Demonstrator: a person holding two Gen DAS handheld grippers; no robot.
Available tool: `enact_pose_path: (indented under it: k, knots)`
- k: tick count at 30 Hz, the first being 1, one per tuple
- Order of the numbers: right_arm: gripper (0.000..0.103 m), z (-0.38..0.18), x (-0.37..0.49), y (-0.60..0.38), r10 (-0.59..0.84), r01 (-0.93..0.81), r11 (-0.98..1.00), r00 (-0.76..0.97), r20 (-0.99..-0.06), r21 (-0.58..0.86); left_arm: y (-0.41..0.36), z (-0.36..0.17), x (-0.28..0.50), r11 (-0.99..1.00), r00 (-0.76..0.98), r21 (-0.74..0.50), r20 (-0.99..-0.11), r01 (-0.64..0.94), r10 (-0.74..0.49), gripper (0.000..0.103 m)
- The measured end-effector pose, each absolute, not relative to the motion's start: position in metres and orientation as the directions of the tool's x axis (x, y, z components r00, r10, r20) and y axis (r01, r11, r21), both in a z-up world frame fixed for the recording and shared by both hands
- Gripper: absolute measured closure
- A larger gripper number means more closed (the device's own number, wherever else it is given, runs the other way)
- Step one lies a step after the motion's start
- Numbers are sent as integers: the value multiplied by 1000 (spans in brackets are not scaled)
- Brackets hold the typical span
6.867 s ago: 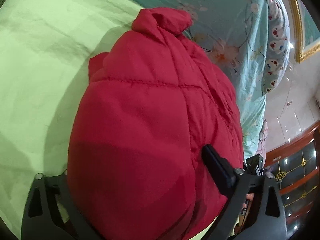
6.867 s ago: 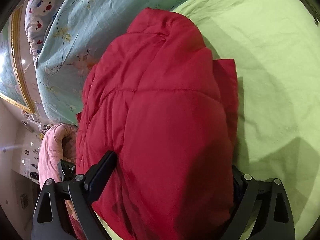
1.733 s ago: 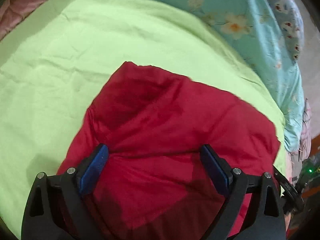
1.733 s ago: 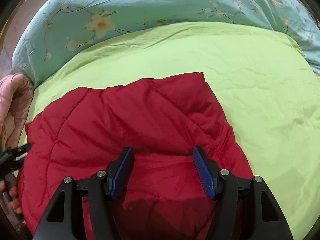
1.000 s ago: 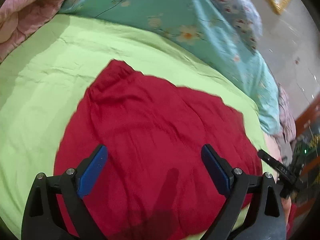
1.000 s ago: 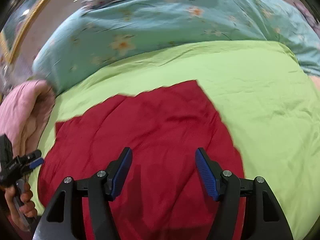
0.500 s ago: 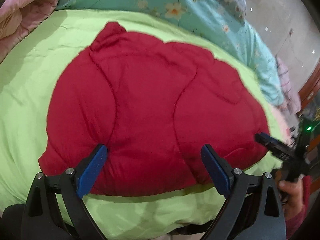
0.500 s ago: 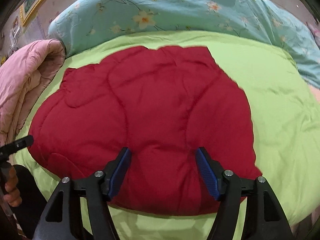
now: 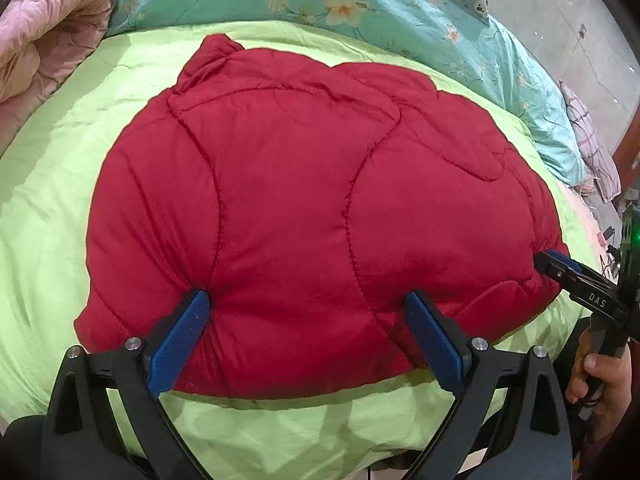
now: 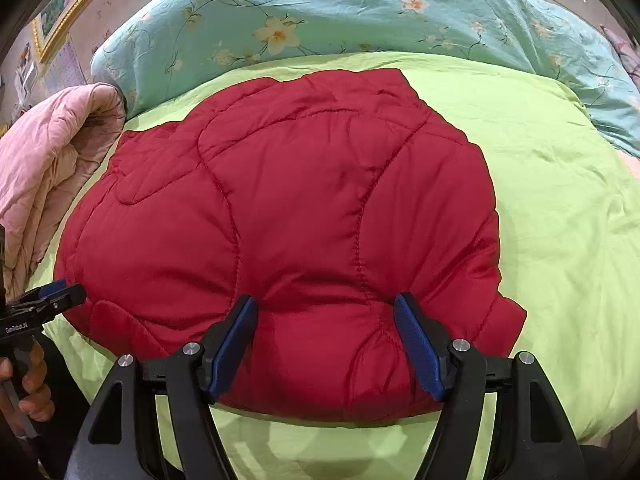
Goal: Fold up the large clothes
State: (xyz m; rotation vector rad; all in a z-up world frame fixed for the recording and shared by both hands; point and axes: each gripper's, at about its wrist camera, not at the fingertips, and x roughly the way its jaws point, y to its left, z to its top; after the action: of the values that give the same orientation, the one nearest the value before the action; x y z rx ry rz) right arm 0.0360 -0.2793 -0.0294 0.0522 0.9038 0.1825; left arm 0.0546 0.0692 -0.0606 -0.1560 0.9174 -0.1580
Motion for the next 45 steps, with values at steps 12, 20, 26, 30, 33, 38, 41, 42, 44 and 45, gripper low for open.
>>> enact_pose_path:
  k: [12,20,26,30,33,38,41,42,44,45]
  knots:
    - [29,-4,2,-270,170,-161,983,630,-758,86,74,-42,29,973,615,-226,-760,50,-208,5]
    - [27,-3,-13,-258,188,-211,975,587,-787,75,65,-38,19,987,584,-161,-800,16,-140,4]
    - [14,-7,-30,-249,155,-246,969,539,-828,21,58,-34,3,999,588,-28,-808,17,-32,4]
    - [13,-9,-38,-249,152,-258,966,519,-841,16,52,-30,-7,999,599,40,-800,28,15,4]
    - [12,-8,-43,-248,159,-266,964,514,-843,20,49,-28,-12,996,600,77,-799,33,41,4]
    - [11,0,-49,-246,179,-282,959,512,-840,32,46,-23,-13,990,588,135,-804,36,89,4]
    - [8,11,-50,-243,191,-300,953,515,-836,32,45,-16,-12,986,585,163,-804,37,111,4]
    - [7,14,-51,-242,193,-306,951,518,-833,30,44,-14,-13,985,588,166,-801,37,113,4]
    - [6,23,-52,-239,197,-323,946,528,-826,20,44,-6,-14,985,597,169,-794,42,111,4]
    - [6,28,-53,-238,199,-331,944,533,-823,14,44,-1,-14,985,603,169,-790,44,108,4]
